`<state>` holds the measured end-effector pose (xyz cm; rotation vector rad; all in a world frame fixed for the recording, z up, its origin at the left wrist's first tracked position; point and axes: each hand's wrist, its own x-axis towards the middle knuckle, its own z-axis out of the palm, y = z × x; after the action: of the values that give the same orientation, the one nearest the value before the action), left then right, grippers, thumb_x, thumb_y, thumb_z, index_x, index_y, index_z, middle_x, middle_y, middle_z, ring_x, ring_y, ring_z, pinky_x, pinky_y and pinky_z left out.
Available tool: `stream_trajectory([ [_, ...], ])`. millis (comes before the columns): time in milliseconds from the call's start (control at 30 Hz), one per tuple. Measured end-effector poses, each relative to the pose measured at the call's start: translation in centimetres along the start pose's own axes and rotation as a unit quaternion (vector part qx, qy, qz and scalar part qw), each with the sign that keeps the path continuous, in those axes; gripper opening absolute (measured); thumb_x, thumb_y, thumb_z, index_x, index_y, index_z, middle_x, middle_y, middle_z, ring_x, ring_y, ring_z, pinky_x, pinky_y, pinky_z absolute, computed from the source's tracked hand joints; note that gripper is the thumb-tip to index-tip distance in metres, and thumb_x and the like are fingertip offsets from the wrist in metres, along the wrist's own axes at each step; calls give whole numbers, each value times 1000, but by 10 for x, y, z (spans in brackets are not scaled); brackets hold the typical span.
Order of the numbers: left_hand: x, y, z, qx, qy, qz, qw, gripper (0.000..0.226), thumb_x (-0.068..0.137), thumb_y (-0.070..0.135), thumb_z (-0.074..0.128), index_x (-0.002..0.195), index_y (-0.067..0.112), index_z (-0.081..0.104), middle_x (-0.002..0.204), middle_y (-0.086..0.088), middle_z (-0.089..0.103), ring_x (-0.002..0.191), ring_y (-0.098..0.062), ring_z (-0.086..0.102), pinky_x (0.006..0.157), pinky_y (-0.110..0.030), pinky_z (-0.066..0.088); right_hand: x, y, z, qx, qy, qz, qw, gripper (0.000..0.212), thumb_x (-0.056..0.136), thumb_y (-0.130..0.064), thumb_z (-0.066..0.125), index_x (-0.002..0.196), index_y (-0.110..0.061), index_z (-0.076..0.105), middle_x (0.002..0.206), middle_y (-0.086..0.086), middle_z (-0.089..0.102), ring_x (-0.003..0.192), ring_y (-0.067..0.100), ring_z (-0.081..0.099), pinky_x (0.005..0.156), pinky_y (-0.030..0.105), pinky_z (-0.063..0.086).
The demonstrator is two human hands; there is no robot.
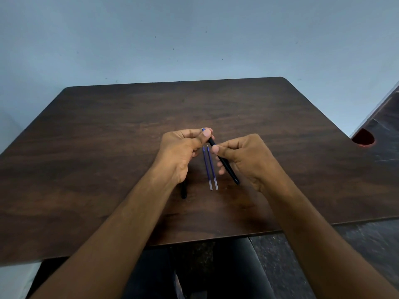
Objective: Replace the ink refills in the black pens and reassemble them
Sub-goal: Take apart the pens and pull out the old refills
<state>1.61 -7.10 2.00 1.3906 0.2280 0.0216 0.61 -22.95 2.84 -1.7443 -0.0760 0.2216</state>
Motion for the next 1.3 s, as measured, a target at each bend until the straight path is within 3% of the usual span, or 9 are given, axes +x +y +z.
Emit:
stream_trajectory([
  [100,-3,-3,0,-15,29,3,999,23,80,15,79,96,-1,76,89,-10,76,45,1,52,54,-20,38,1,1,4,-53,23,-33,998,10,89,-15,77,86,-7,80,59,7,71,49,17,65,55,30,60],
  [200,-7,-4,2,-41,69,-6,997,30,68,25,86,83,3,75,66,1,69,44,-2,44,53,-22,37,2,2,8,-85,45,-62,993,7,87,-18,79,80,-18,79,52,1,69,43,12,63,51,25,57],
  [333,-11,-3,0,-42,67,-3,997,41,55,42,87,74,13,65,54,10,56,49,-5,41,54,-23,36,1,-2,9,-79,42,-80,993,5,88,-18,79,84,-15,78,54,2,69,42,8,61,50,20,52],
  [500,-13,7,-6,-18,-36,-21,999,30,86,31,72,115,20,71,110,7,74,88,-7,53,75,-29,36,0,-5,5,-69,41,-75,994,12,89,-15,76,96,-6,79,60,5,70,44,5,61,50,17,52],
  [600,-15,7,-9,6,-70,5,997,23,99,19,55,114,21,71,111,9,75,84,4,63,80,-34,33,1,-5,5,-77,36,-70,994,11,89,-16,76,96,-8,79,61,4,71,45,6,62,52,18,54],
  [733,-15,3,-8,10,-44,16,999,15,94,23,64,103,23,75,104,7,77,101,-7,65,83,-35,34,2,-4,4,-70,27,-60,995,8,89,-16,76,93,-10,79,61,3,71,47,10,64,56,24,59],
  [1000,-9,2,0,-9,19,-11,1000,38,56,47,85,80,20,72,65,16,64,64,-5,50,74,-31,39,3,-2,2,-74,31,-61,995,9,86,-18,80,90,-10,80,62,8,74,51,16,68,64,35,65],
  [1167,-7,2,-9,18,-64,-2,998,23,87,30,71,108,21,76,109,7,75,84,-3,55,73,-28,36,3,-2,-3,-78,45,-63,994,2,85,-20,81,84,-18,80,68,13,76,56,23,70,66,39,65],
  [1300,-6,-1,-7,-3,-46,17,999,20,85,19,73,105,16,77,97,5,77,68,5,59,66,-25,35,5,-4,-2,-75,41,-70,994,3,85,-18,81,85,-15,80,70,16,75,58,25,70,66,41,65],
])
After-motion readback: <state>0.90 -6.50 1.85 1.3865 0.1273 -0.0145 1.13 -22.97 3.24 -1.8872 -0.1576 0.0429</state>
